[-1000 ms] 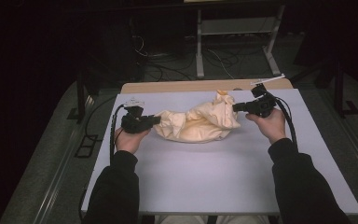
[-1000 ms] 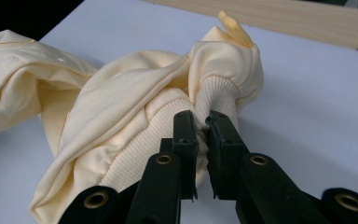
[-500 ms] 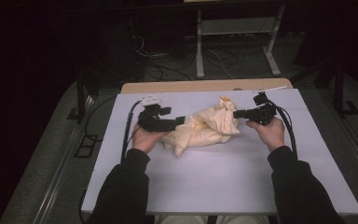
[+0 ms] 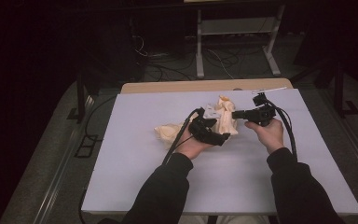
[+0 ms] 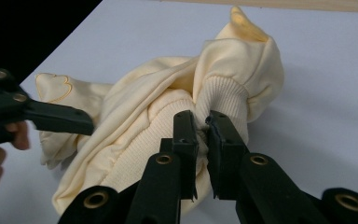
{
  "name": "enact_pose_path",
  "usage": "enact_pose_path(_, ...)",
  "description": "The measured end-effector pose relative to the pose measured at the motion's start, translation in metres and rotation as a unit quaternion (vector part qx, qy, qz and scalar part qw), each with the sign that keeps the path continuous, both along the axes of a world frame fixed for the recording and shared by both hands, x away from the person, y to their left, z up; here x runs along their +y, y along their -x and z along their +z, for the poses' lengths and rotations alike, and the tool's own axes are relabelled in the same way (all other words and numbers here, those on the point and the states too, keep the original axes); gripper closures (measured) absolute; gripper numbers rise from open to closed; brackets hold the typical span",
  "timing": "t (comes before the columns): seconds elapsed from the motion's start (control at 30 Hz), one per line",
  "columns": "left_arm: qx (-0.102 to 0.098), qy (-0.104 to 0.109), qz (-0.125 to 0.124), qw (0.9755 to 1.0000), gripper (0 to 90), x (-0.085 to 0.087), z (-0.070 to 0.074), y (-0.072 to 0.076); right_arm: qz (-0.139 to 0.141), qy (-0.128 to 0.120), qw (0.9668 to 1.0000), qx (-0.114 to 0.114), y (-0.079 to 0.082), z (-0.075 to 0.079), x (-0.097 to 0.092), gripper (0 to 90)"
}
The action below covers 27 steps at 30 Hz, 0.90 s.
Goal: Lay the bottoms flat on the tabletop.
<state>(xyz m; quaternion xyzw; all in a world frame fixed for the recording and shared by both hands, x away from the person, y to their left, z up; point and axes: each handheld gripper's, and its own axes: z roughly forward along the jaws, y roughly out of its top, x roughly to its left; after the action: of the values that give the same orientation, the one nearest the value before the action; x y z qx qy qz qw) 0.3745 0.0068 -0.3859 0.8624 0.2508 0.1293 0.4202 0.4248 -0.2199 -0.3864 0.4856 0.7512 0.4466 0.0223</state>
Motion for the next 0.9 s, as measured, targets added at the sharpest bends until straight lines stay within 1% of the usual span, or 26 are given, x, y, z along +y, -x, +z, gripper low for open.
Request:
enact_pose_path(0.03, 0.0, -0.007, 0.004, 1.0, 31.8, -0.002, -0.002, -0.002, 0.002, 0.0, 1.0, 0.0, 0.001, 0.001, 0.001, 81.2)
enact_pose_path(0.07, 0.002, -0.011, 0.005, 0.9999, 34.3, -0.003, -0.003, -0.003, 0.003, -0.001, 1.0, -0.001, 0.001, 0.001, 0.001, 81.2)
enact_pose_path(0.1, 0.003, -0.015, 0.004, 0.9999, 38.8, -0.003, -0.004, -0.004, 0.004, -0.003, 1.0, -0.001, 0.001, 0.002, 0.001, 81.2)
enact_pose_path(0.13, -0.002, -0.021, 0.001, 0.9998, 43.3, -0.003, -0.005, -0.004, 0.004, -0.006, 1.0, 0.0, 0.002, 0.002, 0.001, 81.1)
enact_pose_path(0.17, -0.007, -0.027, 0.0, 0.9996, 49.5, -0.003, -0.005, -0.004, 0.004, -0.01, 0.9999, 0.0, 0.002, 0.003, 0.001, 81.1)
enact_pose_path(0.2, -0.01, -0.036, -0.003, 0.9993, 61.0, -0.003, -0.006, -0.004, 0.006, -0.018, 0.9998, 0.001, 0.001, 0.003, 0.002, 81.1)
enact_pose_path(0.23, -0.014, -0.046, -0.005, 0.9988, 61.0, -0.004, -0.006, -0.004, 0.006, -0.018, 0.9998, 0.001, 0.001, 0.003, 0.002, 81.1)
enact_pose_path(0.27, -0.015, -0.049, -0.005, 0.9987, 65.7, -0.004, -0.007, -0.004, 0.006, -0.02, 0.9998, 0.002, 0.001, 0.003, 0.003, 81.1)
enact_pose_path(0.33, -0.011, -0.049, -0.002, 0.9987, 73.7, -0.003, -0.008, -0.005, 0.008, -0.016, 0.9998, 0.0, 0.0, 0.003, 0.005, 80.9)
enact_pose_path(0.37, -0.006, -0.042, 0.001, 0.9991, 76.4, -0.002, -0.007, -0.006, 0.008, -0.017, 0.9998, -0.001, 0.0, 0.003, 0.005, 80.6)
enact_pose_path(0.4, 0.002, -0.034, 0.002, 0.9994, 79.2, 0.0, -0.007, -0.007, 0.005, -0.016, 0.9998, -0.004, 0.0, 0.002, 0.005, 78.2)
enact_pose_path(0.43, 0.008, -0.027, 0.004, 0.9996, 79.2, 0.002, -0.006, -0.009, 0.005, -0.016, 0.9998, -0.004, 0.0, 0.002, 0.005, 78.2)
enact_pose_path(0.47, 0.011, -0.017, 0.003, 0.9998, 80.2, 0.008, -0.003, -0.01, 0.001, -0.019, 0.9997, -0.013, 0.001, 0.004, 0.003, 71.9)
enact_pose_path(0.5, 0.011, -0.017, 0.003, 0.9998, 80.4, 0.008, -0.003, -0.01, -0.002, -0.023, 0.9995, -0.021, 0.001, 0.005, 0.001, 68.3)
enact_pose_path(0.53, 0.013, -0.006, 0.004, 0.9999, 80.6, 0.015, 0.002, -0.011, -0.004, -0.032, 0.9992, -0.026, 0.001, 0.007, 0.0, 65.0)
enact_pose_path(0.57, 0.011, -0.002, 0.006, 0.9999, 80.8, 0.019, 0.005, -0.012, -0.001, -0.044, 0.9987, -0.028, 0.001, 0.008, -0.003, 62.1)
enact_pose_path(0.6, 0.011, -0.002, 0.006, 0.9999, 80.9, 0.019, 0.005, -0.012, -0.002, -0.046, 0.9985, -0.03, 0.001, 0.01, -0.004, 60.2)
enact_pose_path(0.63, 0.007, 0.004, 0.013, 0.9999, 80.9, 0.026, 0.011, -0.013, -0.006, -0.042, 0.9986, -0.033, 0.001, 0.011, -0.005, 58.3)
enact_pose_path(0.67, 0.007, 0.004, 0.013, 0.9999, 81.0, 0.026, 0.011, -0.013, -0.009, -0.036, 0.9987, -0.035, 0.001, 0.012, -0.005, 56.9)
enact_pose_path(0.7, 0.004, 0.009, 0.017, 0.9998, 81.0, 0.031, 0.015, -0.014, -0.009, -0.036, 0.9987, -0.035, 0.001, 0.012, -0.005, 56.9)
enact_pose_path(0.73, 0.003, 0.014, 0.02, 0.9997, 81.0, 0.036, 0.019, -0.015, -0.014, -0.027, 0.9989, -0.036, 0.001, 0.012, -0.007, 53.4)
enact_pose_path(0.77, 0.001, 0.02, 0.024, 0.9995, 81.0, 0.041, 0.023, -0.015, -0.014, -0.027, 0.9989, -0.036, 0.001, 0.012, -0.007, 53.4)
enact_pose_path(0.83, -0.004, 0.03, 0.034, 0.999, 81.0, 0.05, 0.032, -0.016, -0.017, -0.021, 0.9991, -0.032, 0.0, 0.011, -0.007, 48.8)
enact_pose_path(0.87, -0.008, 0.032, 0.038, 0.9988, 81.1, 0.055, 0.037, -0.017, -0.019, -0.016, 0.9994, -0.024, 0.0, 0.009, -0.007, 44.2)
enact_pose_path(0.9, -0.016, 0.037, 0.048, 0.998, 81.1, 0.066, 0.049, -0.019, -0.021, -0.013, 0.9995, -0.021, -0.001, 0.008, -0.006, 41.3)
